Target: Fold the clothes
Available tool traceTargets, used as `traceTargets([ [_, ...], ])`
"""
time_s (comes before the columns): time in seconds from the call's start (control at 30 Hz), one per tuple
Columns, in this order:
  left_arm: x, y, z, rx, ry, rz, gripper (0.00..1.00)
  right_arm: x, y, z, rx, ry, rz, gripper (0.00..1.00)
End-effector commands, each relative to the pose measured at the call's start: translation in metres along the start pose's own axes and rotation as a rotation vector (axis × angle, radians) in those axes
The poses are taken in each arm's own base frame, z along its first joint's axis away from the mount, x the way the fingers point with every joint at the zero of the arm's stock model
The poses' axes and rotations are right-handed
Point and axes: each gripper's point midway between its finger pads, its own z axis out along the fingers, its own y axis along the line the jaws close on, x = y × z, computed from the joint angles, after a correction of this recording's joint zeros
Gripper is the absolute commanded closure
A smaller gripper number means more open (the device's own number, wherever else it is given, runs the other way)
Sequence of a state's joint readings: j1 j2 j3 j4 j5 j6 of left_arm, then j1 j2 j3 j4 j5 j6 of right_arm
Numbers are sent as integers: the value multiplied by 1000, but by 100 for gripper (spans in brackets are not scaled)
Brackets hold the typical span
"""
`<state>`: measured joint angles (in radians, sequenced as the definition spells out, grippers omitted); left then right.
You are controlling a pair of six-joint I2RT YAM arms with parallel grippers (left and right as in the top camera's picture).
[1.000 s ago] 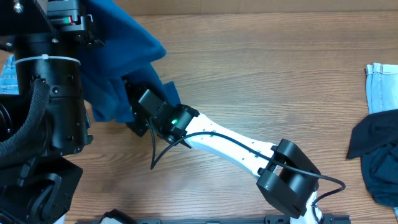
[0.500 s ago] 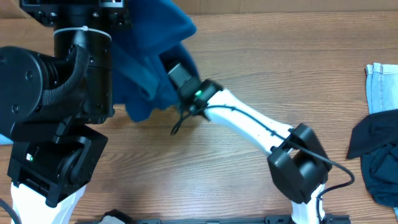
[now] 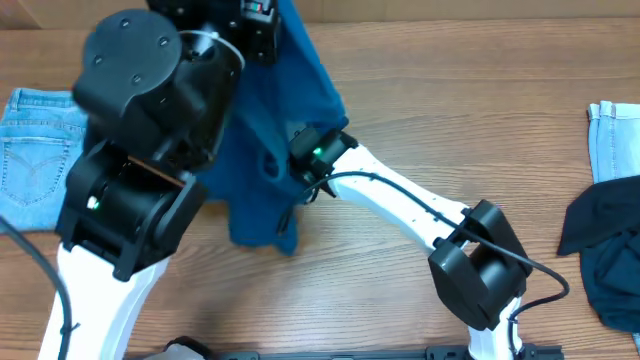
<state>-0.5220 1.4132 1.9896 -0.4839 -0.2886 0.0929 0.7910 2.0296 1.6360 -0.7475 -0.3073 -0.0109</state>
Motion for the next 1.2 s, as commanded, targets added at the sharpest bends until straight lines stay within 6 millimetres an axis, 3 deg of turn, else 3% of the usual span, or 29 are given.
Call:
traceTargets([
  [0.0, -7, 6, 2, -41, -18, 61, 96, -3, 22, -27, -49, -14, -67, 53],
  [0.1, -9, 6, 4, -41, -27, 64, 96, 8, 51, -25, -150, 22, -163, 51],
  [0.27, -21, 9, -6, -40, -64, 53, 96, -29, 61, -19, -51, -134, -246, 45],
  [0.37, -34, 5, -20, -21, -96, 41, 96, -50, 44, -18, 56, -215, -176, 44],
  [0.43, -51, 2, -42, 6, -141, 22, 96, -61, 16, -17, 200, -261, -82, 45],
  [0.63, -80, 19, -80, -10, -223, -6, 96, -66, -18, -26, 373, -301, -4, 49],
  [0.77, -85, 26, -89, -35, -237, 0, 96, -67, -34, -32, 405, -324, 95, 51],
  [0.9, -84, 26, -88, -35, -235, 1, 96, -67, -40, -34, 431, -331, 123, 46],
  [1.17, -81, 30, -88, -56, -221, 2, 96, -36, -60, -37, 527, -277, 346, 35],
])
